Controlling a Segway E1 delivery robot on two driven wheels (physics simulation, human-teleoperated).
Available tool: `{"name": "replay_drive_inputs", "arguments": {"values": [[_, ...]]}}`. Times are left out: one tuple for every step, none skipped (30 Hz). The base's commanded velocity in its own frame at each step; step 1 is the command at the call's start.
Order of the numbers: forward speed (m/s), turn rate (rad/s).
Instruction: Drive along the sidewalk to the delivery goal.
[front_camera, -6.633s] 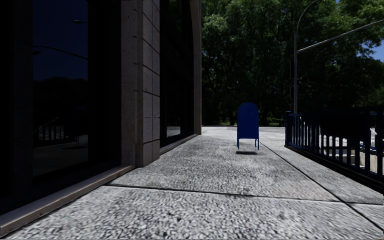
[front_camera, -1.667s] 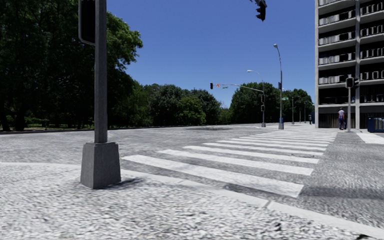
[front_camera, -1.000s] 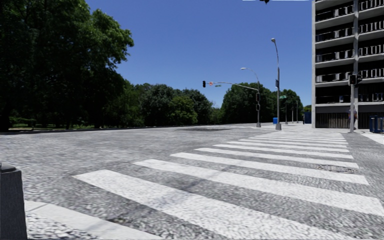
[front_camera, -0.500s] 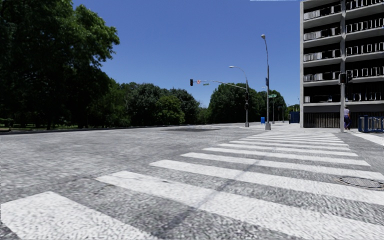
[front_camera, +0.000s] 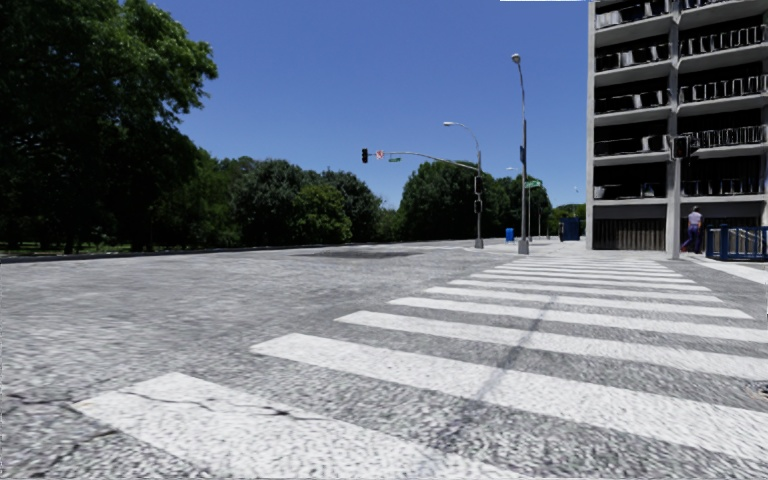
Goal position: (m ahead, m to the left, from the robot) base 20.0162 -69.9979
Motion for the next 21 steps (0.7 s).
{"name": "replay_drive_inputs", "arguments": {"values": [[1.53,-0.41],[1.53,-0.43],[1.53,-0.43],[1.53,-0.45],[1.53,-0.49],[1.53,-0.50],[1.53,-0.51],[1.53,-0.51],[1.53,-0.52],[1.53,-0.52],[1.53,-0.52],[1.53,-0.53],[1.53,-0.53],[1.53,-0.54],[1.53,-0.55],[1.53,-0.56],[1.53,-0.58],[1.53,-0.59],[1.53,-0.59],[1.53,-0.59],[1.53,-0.59]]}}
